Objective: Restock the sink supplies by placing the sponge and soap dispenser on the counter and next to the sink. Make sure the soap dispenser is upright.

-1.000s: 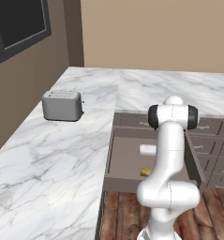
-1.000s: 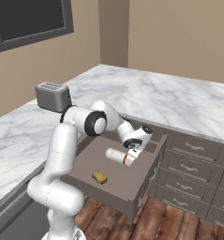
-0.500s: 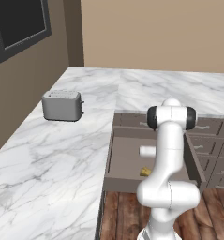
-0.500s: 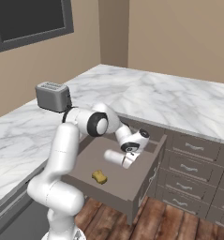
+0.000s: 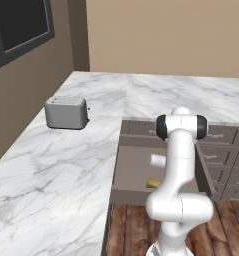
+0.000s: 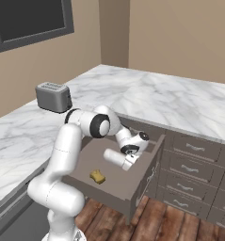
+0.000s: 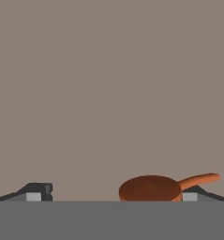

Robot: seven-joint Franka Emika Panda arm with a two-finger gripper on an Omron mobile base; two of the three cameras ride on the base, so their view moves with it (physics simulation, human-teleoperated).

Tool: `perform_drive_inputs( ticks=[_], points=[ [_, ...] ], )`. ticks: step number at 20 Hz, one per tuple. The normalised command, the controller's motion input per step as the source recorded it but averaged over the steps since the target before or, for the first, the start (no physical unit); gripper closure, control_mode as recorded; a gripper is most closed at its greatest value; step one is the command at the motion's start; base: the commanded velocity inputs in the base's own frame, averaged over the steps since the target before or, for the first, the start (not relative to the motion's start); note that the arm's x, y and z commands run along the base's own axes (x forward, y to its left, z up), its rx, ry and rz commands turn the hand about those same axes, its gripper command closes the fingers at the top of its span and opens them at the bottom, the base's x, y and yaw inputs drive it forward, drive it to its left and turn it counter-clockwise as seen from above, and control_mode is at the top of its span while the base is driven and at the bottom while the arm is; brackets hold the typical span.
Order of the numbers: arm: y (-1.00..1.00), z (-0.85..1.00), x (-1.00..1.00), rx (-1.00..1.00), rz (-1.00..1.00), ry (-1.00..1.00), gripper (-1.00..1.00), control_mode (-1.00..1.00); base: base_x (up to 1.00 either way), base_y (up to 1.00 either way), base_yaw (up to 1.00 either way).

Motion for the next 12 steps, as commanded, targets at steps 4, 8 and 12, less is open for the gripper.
perform_drive_inputs(
  ticks=[4, 8, 12],
  points=[
    [0.49, -0.26, 0.00, -0.02, 0.00, 0.00, 1.00, -1.00, 0.00, 0.00, 0.00],
    [0.45, 0.00, 0.00, 0.00, 0.00, 0.00, 1.00, -1.00, 0.00, 0.00, 0.00],
    [0.26, 0.02, -0.01, 0.00, 0.00, -0.02, 1.00, -1.00, 0.00, 0.00, 0.00]
  ],
)
